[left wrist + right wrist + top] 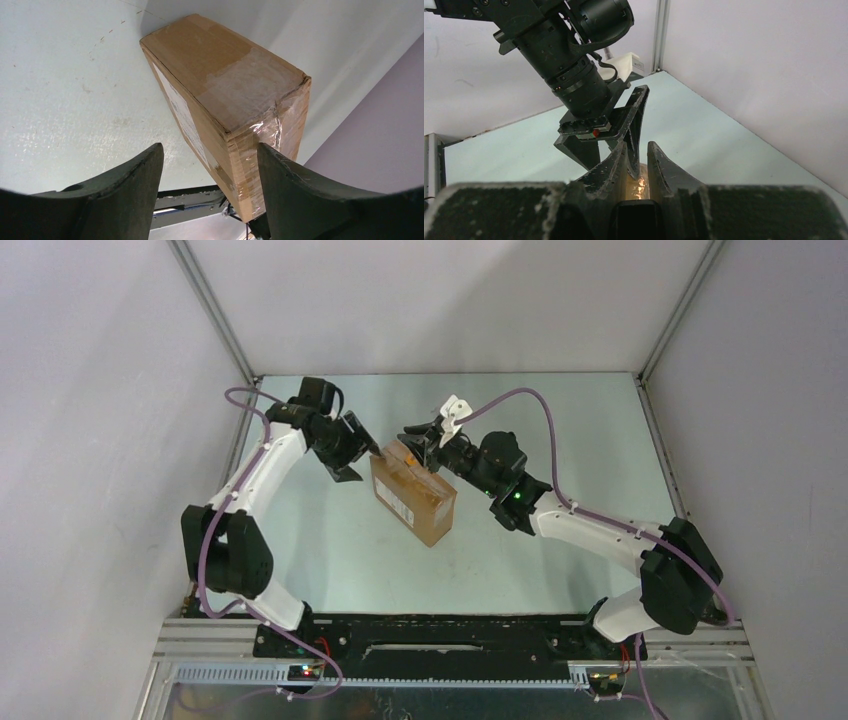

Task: Unpack the express box
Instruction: Cut the express box at the center of the board.

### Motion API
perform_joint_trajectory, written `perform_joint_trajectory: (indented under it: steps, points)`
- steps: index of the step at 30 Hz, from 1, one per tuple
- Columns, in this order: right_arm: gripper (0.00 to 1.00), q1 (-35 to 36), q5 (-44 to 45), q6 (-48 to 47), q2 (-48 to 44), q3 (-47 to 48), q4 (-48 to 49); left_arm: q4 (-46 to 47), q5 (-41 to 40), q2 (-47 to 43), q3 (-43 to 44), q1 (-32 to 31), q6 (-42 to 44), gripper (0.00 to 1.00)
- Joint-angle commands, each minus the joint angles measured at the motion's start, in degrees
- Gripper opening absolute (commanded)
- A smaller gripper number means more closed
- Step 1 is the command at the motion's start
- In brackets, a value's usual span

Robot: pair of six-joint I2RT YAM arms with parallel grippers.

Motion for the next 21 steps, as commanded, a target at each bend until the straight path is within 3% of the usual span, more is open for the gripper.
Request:
perform_joint_trajectory:
  steps: [1,21]
  points:
    - [0.0,0.54,0.79,-0.66,-0.8,1.34,1.45,0.29,1.35,0.07,-1.68,0.46,-0.34,0.72]
    - [0.0,1.29,5.19,-1.29,-2.72,-1.93,-1.49,1.28,0.8,-0.54,-4.82,0.46,-3.28,0.65]
